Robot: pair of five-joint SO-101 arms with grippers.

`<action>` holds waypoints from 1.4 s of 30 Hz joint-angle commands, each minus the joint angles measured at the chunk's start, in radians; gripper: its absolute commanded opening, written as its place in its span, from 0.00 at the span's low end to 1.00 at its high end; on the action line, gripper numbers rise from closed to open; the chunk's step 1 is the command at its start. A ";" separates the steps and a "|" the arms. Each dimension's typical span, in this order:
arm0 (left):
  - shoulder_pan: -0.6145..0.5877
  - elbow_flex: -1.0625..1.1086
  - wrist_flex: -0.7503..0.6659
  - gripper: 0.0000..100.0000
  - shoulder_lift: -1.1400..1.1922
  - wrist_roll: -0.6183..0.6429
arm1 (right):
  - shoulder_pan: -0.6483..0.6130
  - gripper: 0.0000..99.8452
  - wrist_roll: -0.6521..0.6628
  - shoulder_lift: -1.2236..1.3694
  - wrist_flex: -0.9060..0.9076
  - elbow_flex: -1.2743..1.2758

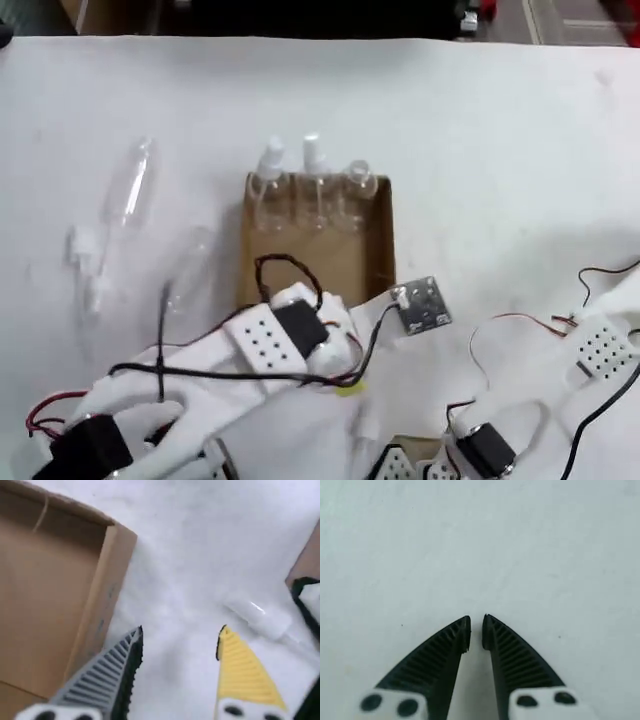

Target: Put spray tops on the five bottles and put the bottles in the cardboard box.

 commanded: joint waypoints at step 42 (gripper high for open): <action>0.228 -0.666 0.367 0.13 0.843 0.686 | -0.022 0.05 0.069 -0.010 0.108 0.009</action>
